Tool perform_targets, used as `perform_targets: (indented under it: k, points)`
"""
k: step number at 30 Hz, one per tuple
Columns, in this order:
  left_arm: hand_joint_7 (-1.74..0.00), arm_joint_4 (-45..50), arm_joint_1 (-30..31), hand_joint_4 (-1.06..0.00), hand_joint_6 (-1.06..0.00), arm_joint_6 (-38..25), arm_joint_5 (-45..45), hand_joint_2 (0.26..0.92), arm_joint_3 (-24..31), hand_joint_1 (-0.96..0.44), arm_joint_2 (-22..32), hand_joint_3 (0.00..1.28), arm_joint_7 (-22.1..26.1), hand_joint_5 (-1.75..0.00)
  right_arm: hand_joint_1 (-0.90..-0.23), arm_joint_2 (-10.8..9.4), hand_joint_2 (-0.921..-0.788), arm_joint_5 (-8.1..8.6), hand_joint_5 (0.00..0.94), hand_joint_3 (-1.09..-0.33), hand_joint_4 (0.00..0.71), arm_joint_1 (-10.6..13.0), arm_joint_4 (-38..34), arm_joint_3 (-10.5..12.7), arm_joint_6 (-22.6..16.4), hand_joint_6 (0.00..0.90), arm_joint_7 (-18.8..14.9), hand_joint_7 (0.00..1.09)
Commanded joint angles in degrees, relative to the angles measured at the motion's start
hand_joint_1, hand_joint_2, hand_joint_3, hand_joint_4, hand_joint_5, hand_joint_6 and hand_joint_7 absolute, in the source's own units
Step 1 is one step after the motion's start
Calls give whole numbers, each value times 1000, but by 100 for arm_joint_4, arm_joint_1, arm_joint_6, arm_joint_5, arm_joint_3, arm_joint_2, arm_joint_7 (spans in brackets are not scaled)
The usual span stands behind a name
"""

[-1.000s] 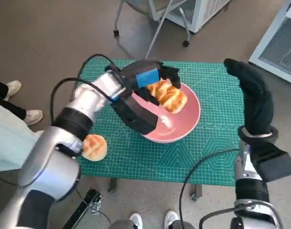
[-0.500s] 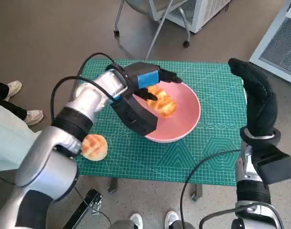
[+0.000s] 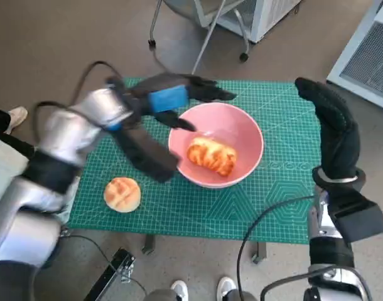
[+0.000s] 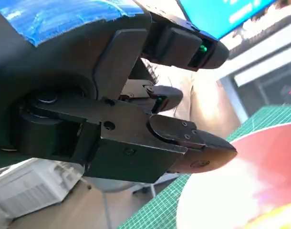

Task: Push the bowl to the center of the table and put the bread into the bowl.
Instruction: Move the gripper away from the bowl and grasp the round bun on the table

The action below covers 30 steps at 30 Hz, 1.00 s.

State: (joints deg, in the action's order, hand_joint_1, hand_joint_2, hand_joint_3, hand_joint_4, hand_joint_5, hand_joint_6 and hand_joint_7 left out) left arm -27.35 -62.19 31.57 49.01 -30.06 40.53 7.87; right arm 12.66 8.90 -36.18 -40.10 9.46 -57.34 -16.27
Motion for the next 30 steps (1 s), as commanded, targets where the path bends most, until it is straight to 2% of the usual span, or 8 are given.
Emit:
perform_targets:
  k: [1,8,14,23,30]
  points:
    - [-60,974,608,-480,-631,297,-539,819,642,-79,794,0,420,-51,-569,-47,-921,105,3,-814,353,107,-39,-37,115,31,-97,759]
    - [-50,1672,1514,-488,-643,651,-1290,801,1406,-21,1657,0,974,-37,-562,-87,-921,196,3,-814,355,50,-56,-66,210,28,-175,761]
    - [-37,2081,2216,-478,-628,666,-1745,801,1889,32,2091,1,1441,-25,-561,-116,-921,231,3,-815,355,-4,-102,-94,253,27,-227,764]
    - [-31,2679,3138,-484,-633,334,-1897,780,2401,9,2293,0,1860,-21,-564,-173,-921,265,4,-821,358,-135,-198,-110,364,23,-303,769]
    - [-26,2876,3477,-486,-637,163,-1716,774,2493,-15,2193,0,1996,-15,-578,-219,-921,270,5,-822,360,-167,-148,-125,471,27,-344,784]
